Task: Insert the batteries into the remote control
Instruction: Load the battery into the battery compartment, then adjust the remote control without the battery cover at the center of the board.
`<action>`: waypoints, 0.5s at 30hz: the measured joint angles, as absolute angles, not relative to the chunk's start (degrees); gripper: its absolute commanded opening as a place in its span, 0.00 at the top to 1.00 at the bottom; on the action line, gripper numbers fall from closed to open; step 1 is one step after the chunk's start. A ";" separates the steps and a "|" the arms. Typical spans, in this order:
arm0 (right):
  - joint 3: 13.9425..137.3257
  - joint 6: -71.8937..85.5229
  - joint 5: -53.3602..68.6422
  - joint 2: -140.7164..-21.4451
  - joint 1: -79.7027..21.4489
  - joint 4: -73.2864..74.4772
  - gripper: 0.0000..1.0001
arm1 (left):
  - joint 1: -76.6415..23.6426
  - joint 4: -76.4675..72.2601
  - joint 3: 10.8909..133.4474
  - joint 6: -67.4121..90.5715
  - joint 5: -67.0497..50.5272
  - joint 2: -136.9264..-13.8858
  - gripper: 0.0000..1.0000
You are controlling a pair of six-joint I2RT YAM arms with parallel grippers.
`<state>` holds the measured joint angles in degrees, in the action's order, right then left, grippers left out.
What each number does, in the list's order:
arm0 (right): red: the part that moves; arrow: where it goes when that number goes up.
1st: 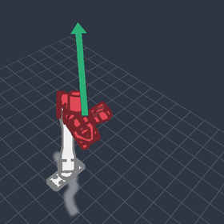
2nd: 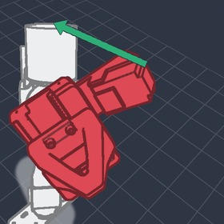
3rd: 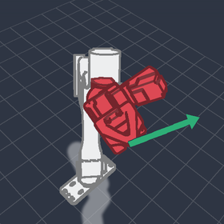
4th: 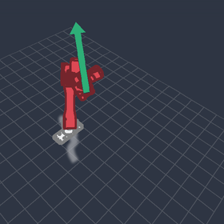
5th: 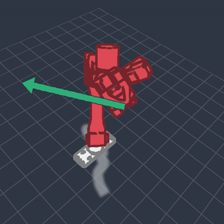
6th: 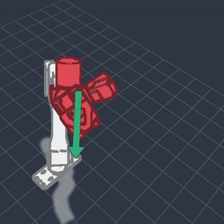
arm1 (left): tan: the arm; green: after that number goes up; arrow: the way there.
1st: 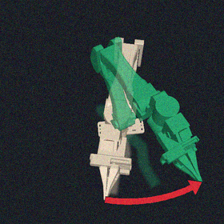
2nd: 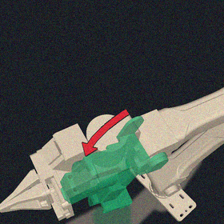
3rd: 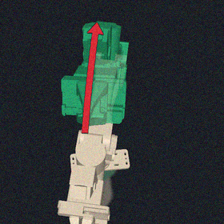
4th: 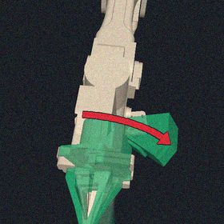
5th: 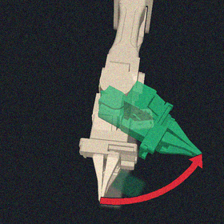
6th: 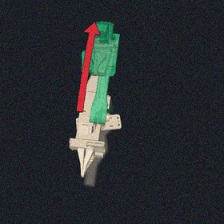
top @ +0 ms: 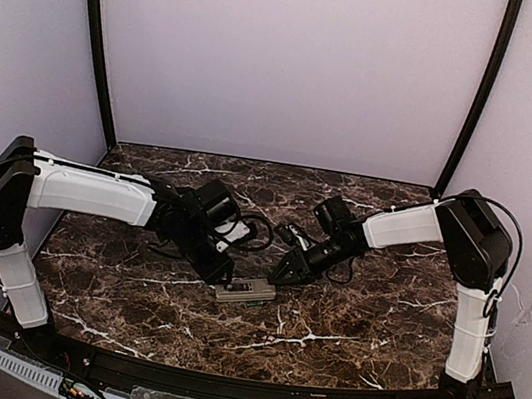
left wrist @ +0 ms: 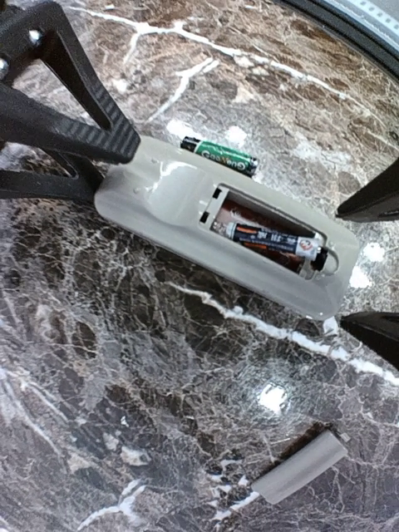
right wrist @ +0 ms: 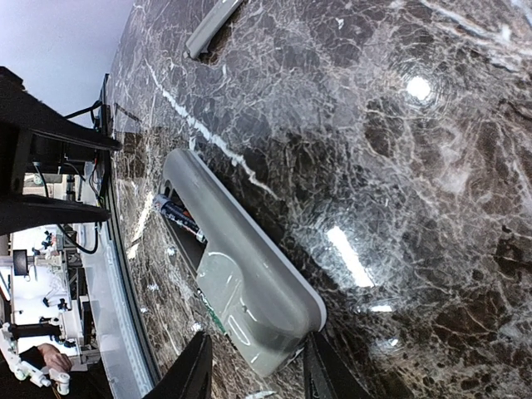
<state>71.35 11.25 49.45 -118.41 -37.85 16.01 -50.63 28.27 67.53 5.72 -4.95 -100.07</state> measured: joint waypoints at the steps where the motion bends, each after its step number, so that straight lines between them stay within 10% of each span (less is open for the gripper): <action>1: 71.35 11.25 49.45 -118.41 -37.85 16.01 0.65 | -50.63 27.83 67.11 6.48 -5.15 -98.98 0.63; 15: 70.54 12.51 49.52 -118.41 -38.68 15.20 0.70 | -50.81 16.38 54.26 26.63 -6.22 -89.56 0.68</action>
<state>70.54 12.51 49.52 -118.41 -38.68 15.20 -50.81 16.38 54.26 26.63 -6.22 -89.56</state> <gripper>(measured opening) 0.311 0.322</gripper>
